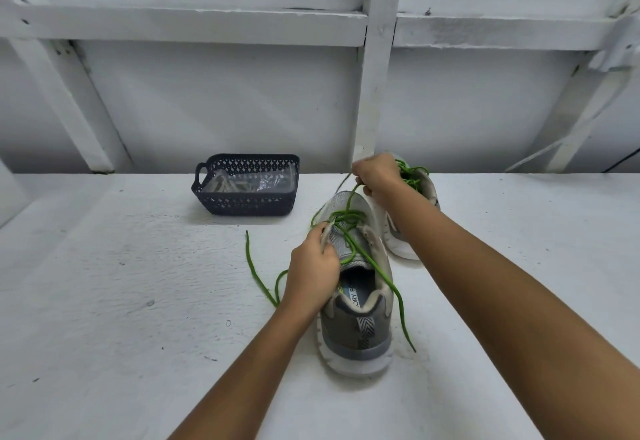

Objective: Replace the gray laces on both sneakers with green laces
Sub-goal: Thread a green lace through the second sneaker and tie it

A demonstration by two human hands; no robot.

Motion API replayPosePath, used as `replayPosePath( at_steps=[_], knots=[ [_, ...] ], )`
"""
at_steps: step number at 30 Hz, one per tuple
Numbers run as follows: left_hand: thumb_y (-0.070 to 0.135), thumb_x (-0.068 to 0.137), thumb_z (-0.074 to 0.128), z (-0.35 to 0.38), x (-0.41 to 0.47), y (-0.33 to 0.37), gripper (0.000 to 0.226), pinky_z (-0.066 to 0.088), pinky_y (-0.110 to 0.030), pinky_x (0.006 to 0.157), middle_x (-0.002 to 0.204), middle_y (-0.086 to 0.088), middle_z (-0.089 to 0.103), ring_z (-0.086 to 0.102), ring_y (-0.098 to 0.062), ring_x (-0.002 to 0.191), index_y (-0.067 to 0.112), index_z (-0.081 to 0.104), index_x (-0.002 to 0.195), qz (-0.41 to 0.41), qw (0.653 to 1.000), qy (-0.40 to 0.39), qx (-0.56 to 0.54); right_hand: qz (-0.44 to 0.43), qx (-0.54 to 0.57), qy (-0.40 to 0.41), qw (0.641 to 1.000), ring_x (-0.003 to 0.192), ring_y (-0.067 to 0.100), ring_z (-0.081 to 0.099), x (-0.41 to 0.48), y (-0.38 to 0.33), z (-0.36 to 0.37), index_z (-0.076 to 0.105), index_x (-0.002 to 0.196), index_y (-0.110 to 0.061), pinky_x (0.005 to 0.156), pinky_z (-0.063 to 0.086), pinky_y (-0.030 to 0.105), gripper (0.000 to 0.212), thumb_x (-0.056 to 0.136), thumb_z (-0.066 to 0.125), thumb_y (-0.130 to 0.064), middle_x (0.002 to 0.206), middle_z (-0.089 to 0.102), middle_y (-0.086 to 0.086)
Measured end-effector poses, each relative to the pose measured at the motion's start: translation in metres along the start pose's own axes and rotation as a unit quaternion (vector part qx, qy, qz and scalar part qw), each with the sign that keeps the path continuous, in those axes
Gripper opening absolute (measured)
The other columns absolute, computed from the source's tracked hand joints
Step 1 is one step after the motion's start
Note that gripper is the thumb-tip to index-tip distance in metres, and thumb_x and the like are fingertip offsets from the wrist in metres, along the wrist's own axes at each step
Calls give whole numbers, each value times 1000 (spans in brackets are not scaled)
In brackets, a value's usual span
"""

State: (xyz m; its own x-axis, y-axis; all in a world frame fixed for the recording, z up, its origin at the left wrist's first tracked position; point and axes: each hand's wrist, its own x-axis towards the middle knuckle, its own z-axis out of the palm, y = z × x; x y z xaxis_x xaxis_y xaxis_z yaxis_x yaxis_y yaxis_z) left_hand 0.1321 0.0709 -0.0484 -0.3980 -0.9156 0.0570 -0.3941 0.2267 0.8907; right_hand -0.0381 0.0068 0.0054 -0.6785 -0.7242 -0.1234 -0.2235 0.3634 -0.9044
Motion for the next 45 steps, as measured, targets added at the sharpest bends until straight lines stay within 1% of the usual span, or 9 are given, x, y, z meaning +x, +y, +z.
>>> replayPosePath(
  at_steps=[6, 9, 12, 17, 21, 25, 31, 38, 45],
  knots=[
    [13, 98, 36, 0, 2, 1, 38, 35, -13, 50, 99, -5, 61, 51, -7, 68, 17, 49, 133, -7, 1000, -1, 5, -183, -97, -162, 965, 77, 13, 53, -35, -36, 12, 67, 115, -9, 48, 35, 11, 32, 92, 47, 0, 104, 69, 12],
    [11, 97, 36, -1, 3, 3, 35, 37, -11, 46, 88, 0, 56, 47, -5, 66, 16, 52, 128, -11, 1000, -2, 11, -258, -205, -253, 910, 92, 9, 59, -56, -45, 12, 66, 118, -15, 69, 41, 7, 32, 94, 48, -6, 116, 67, 5],
    [12, 97, 37, -1, 3, 3, 32, 37, -8, 46, 82, 1, 54, 46, -3, 64, 17, 56, 122, -14, 1000, 0, 11, -277, -278, -187, 901, 108, 15, 59, -66, -41, 4, 67, 115, -14, 86, 42, 20, 29, 93, 48, -12, 119, 66, 2],
    [14, 95, 39, 0, 0, 2, 29, 34, -19, 48, 84, -2, 60, 49, -10, 65, 19, 60, 115, -22, 1000, 0, -3, -219, -429, -169, 860, 80, 28, 63, -75, -19, -17, 68, 93, 4, 71, 50, 34, 24, 84, 55, -14, 96, 69, 20],
    [13, 94, 41, 1, -2, 4, 27, 37, -26, 57, 89, -5, 63, 54, -21, 77, 19, 62, 110, -23, 1000, 4, -19, -205, -532, -140, 810, 99, 32, 56, -83, 3, -13, 66, 99, -5, 84, 50, 38, 31, 84, 61, -32, 96, 57, 14],
    [16, 95, 43, 2, -2, 3, 26, 36, -28, 62, 95, -5, 65, 56, -21, 83, 17, 62, 111, -22, 999, 10, -21, -176, -536, -96, 820, 123, 36, 40, -79, 18, 5, 57, 116, -9, 95, 41, 42, 35, 89, 55, -32, 126, 46, 15],
    [17, 95, 42, 2, -2, 4, 29, 38, -28, 66, 102, -6, 65, 57, -23, 89, 18, 60, 117, -26, 1000, 11, -13, -233, -424, -42, 874, 99, 31, 58, -76, 26, 1, 70, 94, -11, 79, 49, 36, 19, 86, 54, -18, 101, 63, 10],
    [17, 97, 42, 1, -2, 6, 37, 37, -24, 63, 101, 2, 59, 51, -9, 76, 23, 53, 131, -25, 999, 10, -18, -203, -98, -221, 949, 90, 17, 69, -101, 13, -55, 55, 61, -16, 79, 52, 30, 19, 80, 58, -18, 86, 74, 8],
    [18, 97, 42, 1, -2, 6, 38, 38, -7, 47, 99, 4, 56, 47, 2, 66, 22, 50, 134, -34, 999, 3, -17, -156, -184, -356, 903, 62, 14, 64, -124, -14, -91, 55, 69, -8, 66, 46, 18, 28, 95, 52, -16, 63, 69, 9]
  ],
)
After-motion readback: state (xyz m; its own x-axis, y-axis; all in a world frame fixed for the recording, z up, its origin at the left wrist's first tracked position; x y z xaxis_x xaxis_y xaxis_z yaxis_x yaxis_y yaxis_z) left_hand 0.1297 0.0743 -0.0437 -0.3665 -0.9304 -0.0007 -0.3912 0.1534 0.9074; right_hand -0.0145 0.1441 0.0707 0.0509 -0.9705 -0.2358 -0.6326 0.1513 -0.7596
